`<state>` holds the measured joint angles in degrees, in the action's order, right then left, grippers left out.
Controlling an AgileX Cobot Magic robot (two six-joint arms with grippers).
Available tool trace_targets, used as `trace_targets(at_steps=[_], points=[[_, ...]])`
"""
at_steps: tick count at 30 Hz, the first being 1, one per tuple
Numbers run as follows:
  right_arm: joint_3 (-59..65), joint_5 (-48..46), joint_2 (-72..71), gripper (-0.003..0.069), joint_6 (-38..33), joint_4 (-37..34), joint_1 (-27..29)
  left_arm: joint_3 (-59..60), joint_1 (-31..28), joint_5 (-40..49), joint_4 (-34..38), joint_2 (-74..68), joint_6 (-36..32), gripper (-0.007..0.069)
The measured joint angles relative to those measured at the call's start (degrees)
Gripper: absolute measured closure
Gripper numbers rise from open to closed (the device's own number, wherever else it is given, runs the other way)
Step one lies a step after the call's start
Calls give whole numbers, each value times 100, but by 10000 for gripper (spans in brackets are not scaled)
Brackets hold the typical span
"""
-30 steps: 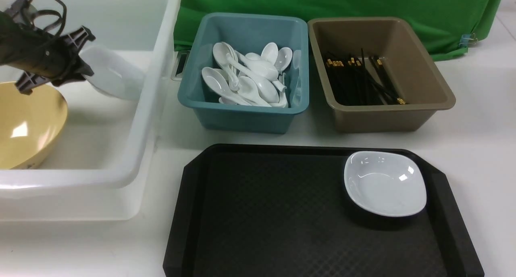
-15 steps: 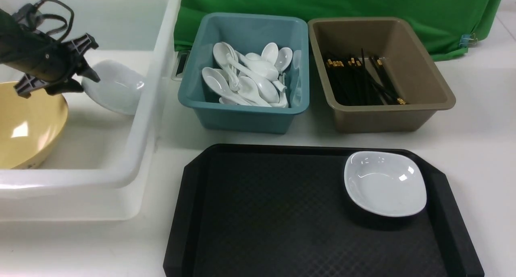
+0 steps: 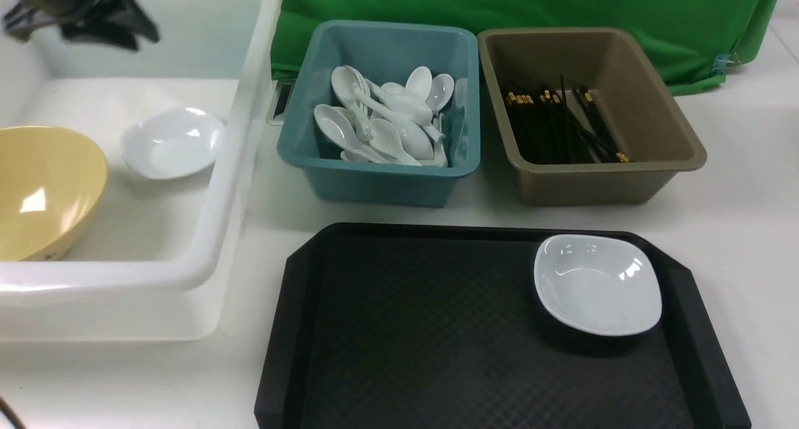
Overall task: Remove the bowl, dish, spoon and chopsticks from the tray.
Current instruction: Use the left arm to grab the plate
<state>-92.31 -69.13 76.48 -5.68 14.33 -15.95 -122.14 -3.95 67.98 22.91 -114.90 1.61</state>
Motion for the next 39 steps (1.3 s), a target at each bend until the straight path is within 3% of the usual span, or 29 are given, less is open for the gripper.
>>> trace_targets(at_steps=[1, 5, 8, 9, 10, 12, 14, 17, 18, 19, 20, 21, 24, 27, 31, 34, 36, 37, 39], points=[[0, -6, 0, 421, 13, 65, 0, -15, 63, 1, -19, 15, -25, 555], [5, -55, 0, 421, 263, 594, 0, -116, 1620, 24, -75, 168, -118, 624], [5, -54, -4, 421, 322, 624, 0, -136, 2647, -71, -69, -41, -161, 621], [5, -54, -6, 421, 322, 624, 0, -141, 2713, -86, -75, -65, -161, 618], [5, -54, -31, 421, 322, 624, 0, -141, 3272, -218, -191, -360, -73, 596], [5, -54, -52, 421, 322, 624, 0, -141, 3599, -295, -334, -538, -10, 571], [5, -54, -148, 421, 324, 624, 0, -141, 4217, -503, -979, -1041, 251, 489], [5, -54, -238, 421, 329, 624, 0, -141, 4522, -660, -1422, -1361, 527, 403], [5, -56, -293, 421, 329, 624, 0, -141, 4671, -809, -1657, -1556, 710, 327], [5, -56, -305, 421, 329, 624, 0, -141, 4719, -875, -1686, -1600, 743, 307], [5, -56, -335, 421, 329, 618, 0, -141, 4813, -1032, -1724, -1751, 854, 215], [5, -56, -340, 421, 329, 612, 0, -141, 4820, -1044, -1724, -1764, 855, 215], [5, -60, -369, 421, 337, 573, 0, -141, 4857, -1099, -1724, -1964, 1036, 92], [5, -60, -374, 421, 337, 554, 0, -141, 4851, -1106, -1796, -2093, 1260, 57], [5, -60, -374, 421, 337, 549, 0, -141, 4851, -1098, -1798, -2212, 1347, 63], [5, -60, -374, 421, 337, 542, 0, -141, 4851, -1154, -1748, -2322, 1367, 112], [5, -60, -375, 421, 325, 536, 0, -141, 4851, -1173, -1607, -2417, 1367, 205], [5, -60, -375, 421, 325, 536, 0, -141, 4851, -1173, -1599, -2417, 1367, 205], [5, -60, -381, 421, 324, 536, 0, -141, 4846, -1163, -1437, -2431, 1373, 336]])
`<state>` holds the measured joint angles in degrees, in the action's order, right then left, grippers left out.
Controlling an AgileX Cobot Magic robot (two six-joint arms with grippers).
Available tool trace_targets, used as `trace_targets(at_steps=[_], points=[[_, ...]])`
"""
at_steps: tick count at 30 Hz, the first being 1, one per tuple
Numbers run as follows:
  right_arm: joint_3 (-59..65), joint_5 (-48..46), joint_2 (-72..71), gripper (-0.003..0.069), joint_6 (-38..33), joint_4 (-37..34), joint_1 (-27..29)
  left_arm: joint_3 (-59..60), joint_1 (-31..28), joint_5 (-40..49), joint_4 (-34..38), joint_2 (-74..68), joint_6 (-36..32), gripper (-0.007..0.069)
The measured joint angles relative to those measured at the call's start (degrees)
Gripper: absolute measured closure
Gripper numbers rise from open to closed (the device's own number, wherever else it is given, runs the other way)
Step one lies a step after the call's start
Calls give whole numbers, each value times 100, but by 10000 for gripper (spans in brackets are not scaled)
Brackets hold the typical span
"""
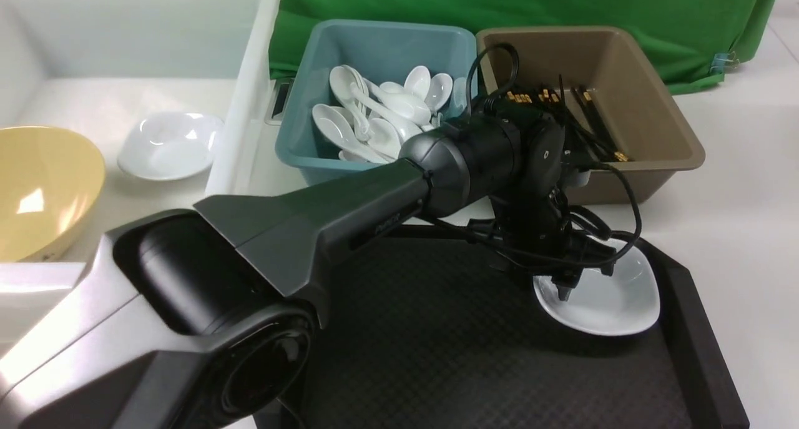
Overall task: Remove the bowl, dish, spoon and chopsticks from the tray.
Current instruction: Use the left arm to grab the plate, then use the left arm to put the plate into the large storage box on the left
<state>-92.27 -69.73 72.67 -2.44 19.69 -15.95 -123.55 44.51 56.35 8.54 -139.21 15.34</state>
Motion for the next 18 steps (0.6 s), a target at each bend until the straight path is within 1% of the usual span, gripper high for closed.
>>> trace_targets(at_steps=[2, 4, 5, 6, 9, 13, 14, 15, 18], points=[[0, 0, -6, 421, 0, -6, 0, -2, -8, -50, 159, -6, -19, 475], [0, 0, -18, 421, 0, -6, 0, -18, -20, -45, 347, 44, -39, 552], [0, 0, -25, 421, 0, -6, 0, -18, -28, -44, 374, 60, -39, 561], [0, 0, -44, 421, 0, -6, 0, -26, -77, 47, 455, 156, -48, 586], [0, 0, -55, 421, 0, -6, 0, -63, -237, 352, 447, 333, -116, 608], [0, 0, -55, 421, 0, -88, 0, -208, -717, 732, 399, 838, -375, 611], [0, 0, -55, 421, 0, -95, 0, -208, -717, 744, 399, 838, -391, 611], [0, 0, -55, 421, 0, -109, 0, -301, -992, 846, 457, 1190, -499, 611], [0, 0, -55, 421, 28, -126, 0, -408, -1451, 927, 670, 1790, -698, 611]])
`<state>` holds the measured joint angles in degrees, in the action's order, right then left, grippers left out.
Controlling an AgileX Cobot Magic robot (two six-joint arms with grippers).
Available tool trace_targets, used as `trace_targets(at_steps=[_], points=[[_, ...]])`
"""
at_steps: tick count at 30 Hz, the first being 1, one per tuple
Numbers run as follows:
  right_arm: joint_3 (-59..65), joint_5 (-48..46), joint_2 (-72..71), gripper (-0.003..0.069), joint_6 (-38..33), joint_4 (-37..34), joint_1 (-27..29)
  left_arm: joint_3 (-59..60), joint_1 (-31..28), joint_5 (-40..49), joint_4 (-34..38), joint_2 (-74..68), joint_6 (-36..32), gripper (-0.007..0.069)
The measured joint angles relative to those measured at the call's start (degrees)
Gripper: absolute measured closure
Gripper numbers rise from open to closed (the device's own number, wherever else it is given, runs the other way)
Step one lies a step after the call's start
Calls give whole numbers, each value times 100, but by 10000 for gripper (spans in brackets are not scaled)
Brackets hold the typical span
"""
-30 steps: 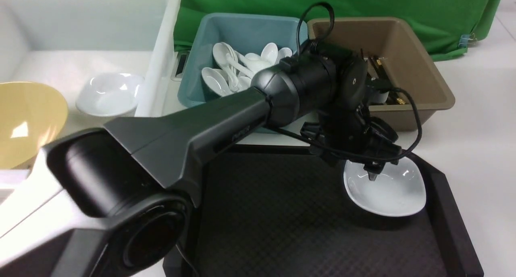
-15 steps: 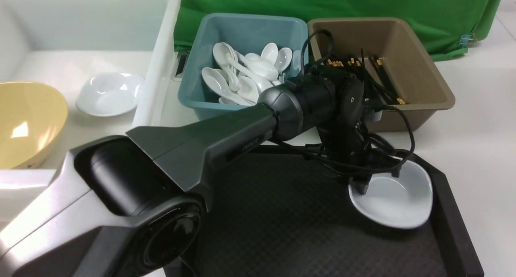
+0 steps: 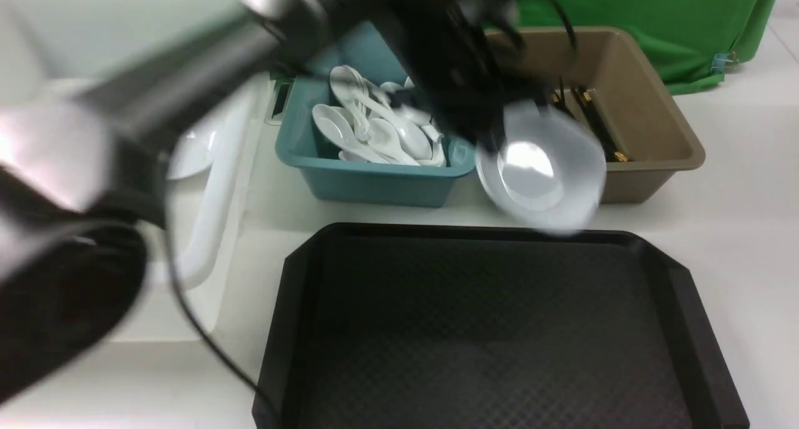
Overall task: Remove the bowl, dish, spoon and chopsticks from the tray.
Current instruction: Use the left arm to put the plate into the large storage box on the left
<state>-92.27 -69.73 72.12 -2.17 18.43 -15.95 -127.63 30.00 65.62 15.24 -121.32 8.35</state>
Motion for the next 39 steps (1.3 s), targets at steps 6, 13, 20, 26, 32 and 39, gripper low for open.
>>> trace_targets(at_steps=[6, 13, 20, 26, 32, 39], points=[[0, 0, 0, 421, 65, -6, 0, -13, -1816, 93, 33, 1047, -276, 611], [0, 0, 0, 420, 103, -54, 0, -44, -4128, -83, -10, 842, -281, 611], [0, 56, 0, 420, 103, -282, 0, -44, -4810, -154, 475, -250, -584, 611], [0, 66, 0, 420, 110, -288, 0, -39, -4611, -325, 639, -999, -836, 611], [0, 73, 0, 420, 110, -295, 0, -39, -4397, -396, 487, -1297, -892, 606], [0, 68, 0, 420, 110, -301, 0, -39, -4319, -338, 180, -1352, -869, 456]])
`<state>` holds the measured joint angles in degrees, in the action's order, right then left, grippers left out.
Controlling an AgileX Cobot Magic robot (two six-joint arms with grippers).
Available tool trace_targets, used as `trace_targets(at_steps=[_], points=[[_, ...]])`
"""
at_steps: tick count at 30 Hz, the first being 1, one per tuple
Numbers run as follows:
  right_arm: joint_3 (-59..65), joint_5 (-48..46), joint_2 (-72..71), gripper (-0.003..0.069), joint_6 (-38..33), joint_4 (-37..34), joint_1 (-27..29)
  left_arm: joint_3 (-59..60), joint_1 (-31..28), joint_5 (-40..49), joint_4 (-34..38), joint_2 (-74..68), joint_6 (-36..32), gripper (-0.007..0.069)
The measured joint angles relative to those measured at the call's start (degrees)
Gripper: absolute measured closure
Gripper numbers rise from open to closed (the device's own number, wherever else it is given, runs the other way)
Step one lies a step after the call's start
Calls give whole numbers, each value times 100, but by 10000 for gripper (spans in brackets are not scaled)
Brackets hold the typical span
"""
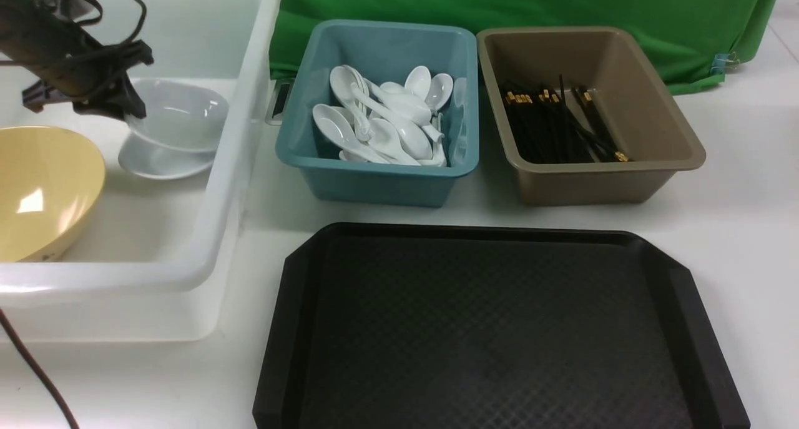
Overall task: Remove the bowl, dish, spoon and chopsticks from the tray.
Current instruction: Use the left arm to put the plate into the large storage box on the left
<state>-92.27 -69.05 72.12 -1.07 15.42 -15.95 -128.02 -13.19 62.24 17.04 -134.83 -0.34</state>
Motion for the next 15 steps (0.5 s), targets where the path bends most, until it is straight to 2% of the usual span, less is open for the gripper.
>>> trace_targets(at_steps=[3, 4, 8, 11, 13, 15], points=[[0, -21, 0, 420, 5, 0, 0, 0, 0, 50, -112, 32, 34, 384], [0, -52, 0, 420, 5, 0, 0, 0, 0, 75, -265, 99, 34, 324], [0, -63, 0, 420, 5, 0, 0, 0, 0, 81, -722, 513, 34, 250], [0, -63, 0, 420, 5, -5, 0, 0, 0, 126, -891, 825, 105, 242], [0, -68, -5, 420, 5, -5, 0, 0, 0, 263, -851, 1162, 142, 264], [0, 13, -83, 428, 39, -5, 0, 0, 66, 588, -470, 1681, -80, 385]])
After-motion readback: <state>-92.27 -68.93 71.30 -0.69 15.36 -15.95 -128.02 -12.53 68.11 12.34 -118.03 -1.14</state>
